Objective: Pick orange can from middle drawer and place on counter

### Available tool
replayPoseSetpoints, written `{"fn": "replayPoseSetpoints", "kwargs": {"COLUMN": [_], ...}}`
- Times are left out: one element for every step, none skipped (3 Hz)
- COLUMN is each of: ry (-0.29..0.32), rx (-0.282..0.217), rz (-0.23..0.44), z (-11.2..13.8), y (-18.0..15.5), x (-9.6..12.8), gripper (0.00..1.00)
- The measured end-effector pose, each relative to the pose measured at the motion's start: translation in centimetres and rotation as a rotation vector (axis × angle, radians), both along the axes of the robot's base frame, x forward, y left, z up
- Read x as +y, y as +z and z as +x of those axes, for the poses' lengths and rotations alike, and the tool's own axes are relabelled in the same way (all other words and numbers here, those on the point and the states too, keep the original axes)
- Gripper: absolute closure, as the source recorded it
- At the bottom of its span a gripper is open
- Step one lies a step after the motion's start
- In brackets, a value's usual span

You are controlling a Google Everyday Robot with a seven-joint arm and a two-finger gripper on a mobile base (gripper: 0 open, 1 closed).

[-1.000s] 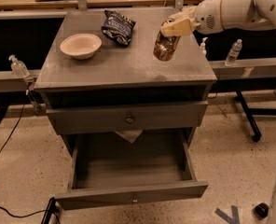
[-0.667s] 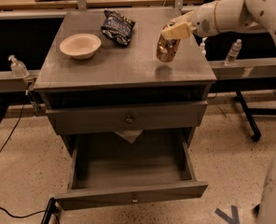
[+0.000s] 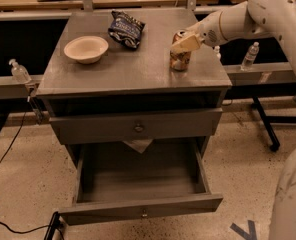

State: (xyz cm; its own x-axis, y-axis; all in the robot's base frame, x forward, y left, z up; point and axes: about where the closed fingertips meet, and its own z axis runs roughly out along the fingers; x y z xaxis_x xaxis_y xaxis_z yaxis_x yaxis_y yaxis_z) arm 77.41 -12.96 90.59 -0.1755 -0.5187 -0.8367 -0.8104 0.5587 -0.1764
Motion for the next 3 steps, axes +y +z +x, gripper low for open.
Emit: {"fn": "replayPoseSetpoints", "kwargs": {"ry": [-0.001, 0.009, 0.022], "rx": [0.004, 0.003, -0.123], "rz": [-0.01, 0.005, 0.06], "z": [0.0, -0.6, -4.1], "y": [-0.5, -0.9, 3.8], "x": [0.1, 0.0, -0.3], "gripper": [0.0, 0.0, 0.0]}}
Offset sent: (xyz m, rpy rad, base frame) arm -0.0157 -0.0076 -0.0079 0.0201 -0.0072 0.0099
